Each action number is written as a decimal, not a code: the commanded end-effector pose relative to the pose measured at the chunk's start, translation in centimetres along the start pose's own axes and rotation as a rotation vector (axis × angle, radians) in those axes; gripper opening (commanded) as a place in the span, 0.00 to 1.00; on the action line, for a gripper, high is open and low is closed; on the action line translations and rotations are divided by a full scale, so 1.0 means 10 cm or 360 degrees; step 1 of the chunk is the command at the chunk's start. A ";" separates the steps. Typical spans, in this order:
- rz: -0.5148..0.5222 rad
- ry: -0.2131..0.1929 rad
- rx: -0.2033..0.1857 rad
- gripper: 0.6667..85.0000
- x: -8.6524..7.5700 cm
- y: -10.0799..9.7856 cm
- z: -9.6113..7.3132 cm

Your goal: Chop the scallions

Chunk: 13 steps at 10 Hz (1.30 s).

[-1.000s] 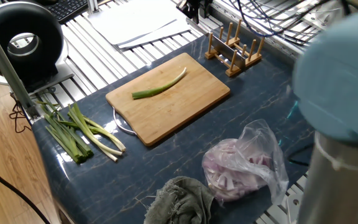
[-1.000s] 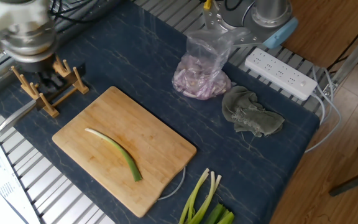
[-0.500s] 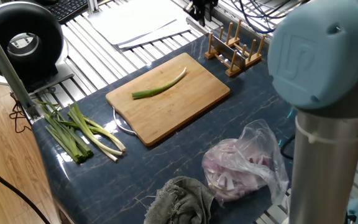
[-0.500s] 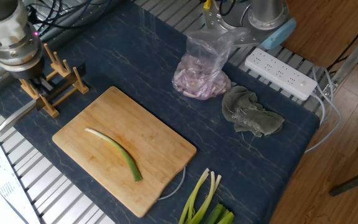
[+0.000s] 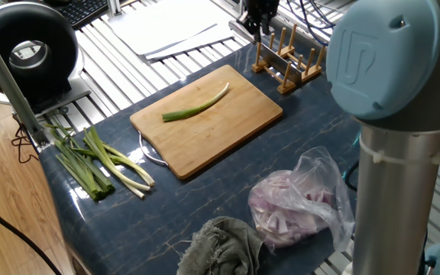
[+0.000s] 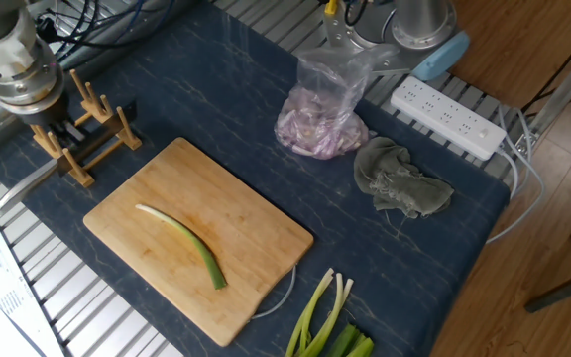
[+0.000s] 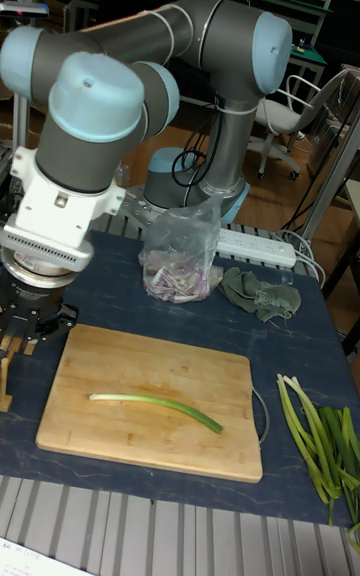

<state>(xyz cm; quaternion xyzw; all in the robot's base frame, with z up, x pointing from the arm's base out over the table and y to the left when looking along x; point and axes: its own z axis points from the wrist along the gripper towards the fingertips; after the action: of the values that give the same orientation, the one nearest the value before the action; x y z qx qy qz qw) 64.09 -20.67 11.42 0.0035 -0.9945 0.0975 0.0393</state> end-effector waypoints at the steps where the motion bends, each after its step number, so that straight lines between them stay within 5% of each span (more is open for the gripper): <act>1: 0.0002 0.0006 -0.0050 0.36 0.08 -0.01 0.10; 3: -0.0011 -0.0005 -0.0091 0.36 0.10 0.04 0.14; 7: 0.0010 -0.0041 -0.0079 0.35 0.09 0.17 0.25; 13: -0.0050 -0.0121 -0.0032 0.34 0.04 -0.02 0.31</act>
<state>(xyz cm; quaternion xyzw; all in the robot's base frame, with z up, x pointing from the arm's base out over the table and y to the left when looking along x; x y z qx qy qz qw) 63.30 -20.98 8.45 0.0177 -0.9957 0.0896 0.0133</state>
